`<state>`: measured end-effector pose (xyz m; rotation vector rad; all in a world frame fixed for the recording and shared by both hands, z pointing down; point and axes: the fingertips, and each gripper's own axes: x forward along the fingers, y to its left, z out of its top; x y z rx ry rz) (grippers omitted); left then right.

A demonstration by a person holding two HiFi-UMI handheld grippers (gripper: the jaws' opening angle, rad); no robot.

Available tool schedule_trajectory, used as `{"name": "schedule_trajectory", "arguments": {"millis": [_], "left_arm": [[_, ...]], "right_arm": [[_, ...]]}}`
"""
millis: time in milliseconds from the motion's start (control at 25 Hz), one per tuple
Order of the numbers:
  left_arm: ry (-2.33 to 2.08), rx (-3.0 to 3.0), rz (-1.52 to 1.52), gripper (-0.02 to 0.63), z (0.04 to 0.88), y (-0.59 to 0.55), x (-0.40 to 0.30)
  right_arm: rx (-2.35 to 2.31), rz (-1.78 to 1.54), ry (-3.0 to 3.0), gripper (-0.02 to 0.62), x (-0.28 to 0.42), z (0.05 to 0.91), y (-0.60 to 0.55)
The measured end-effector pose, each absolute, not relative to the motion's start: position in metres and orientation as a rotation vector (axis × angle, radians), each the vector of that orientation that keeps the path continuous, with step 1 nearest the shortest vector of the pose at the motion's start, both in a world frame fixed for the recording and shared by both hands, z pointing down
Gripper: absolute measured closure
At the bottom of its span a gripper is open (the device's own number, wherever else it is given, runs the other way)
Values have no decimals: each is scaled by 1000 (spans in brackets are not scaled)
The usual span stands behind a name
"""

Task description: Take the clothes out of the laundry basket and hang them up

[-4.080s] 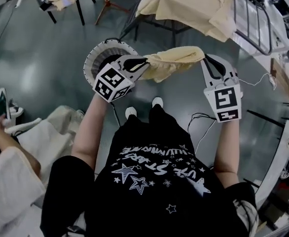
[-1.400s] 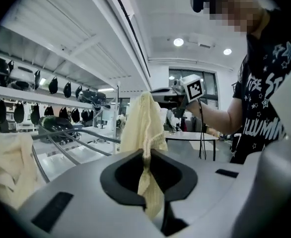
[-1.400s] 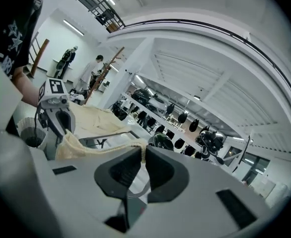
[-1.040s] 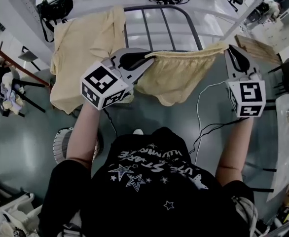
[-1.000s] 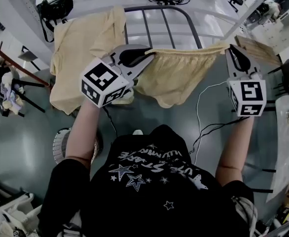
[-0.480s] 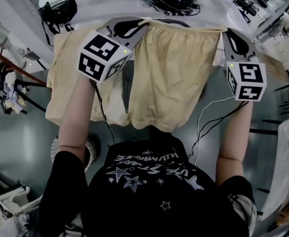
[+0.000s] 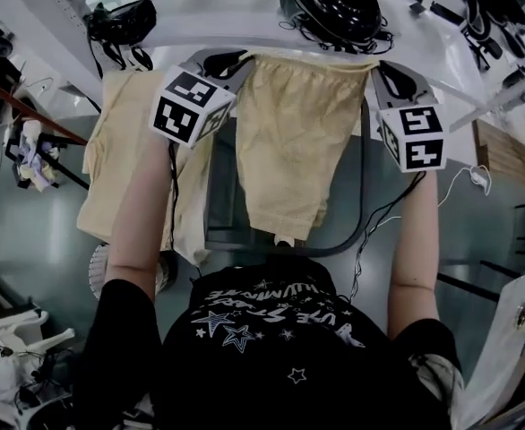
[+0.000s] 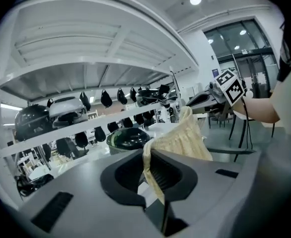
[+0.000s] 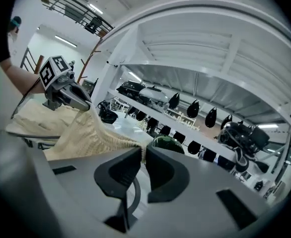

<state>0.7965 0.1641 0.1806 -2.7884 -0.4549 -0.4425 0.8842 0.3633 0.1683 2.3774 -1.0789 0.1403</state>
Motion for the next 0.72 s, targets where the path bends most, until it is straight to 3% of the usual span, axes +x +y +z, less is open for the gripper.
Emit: {"name": "schedule_trajectory", "arguments": {"millis": [600, 720], "left_arm": [[-218, -2719, -839, 549, 314, 121, 857], [-201, -2697, -846, 486, 324, 121, 861]], "right_arm": [[2240, 422, -1206, 552, 937, 303, 310], [2200, 436, -1178, 549, 937, 315, 309]]}}
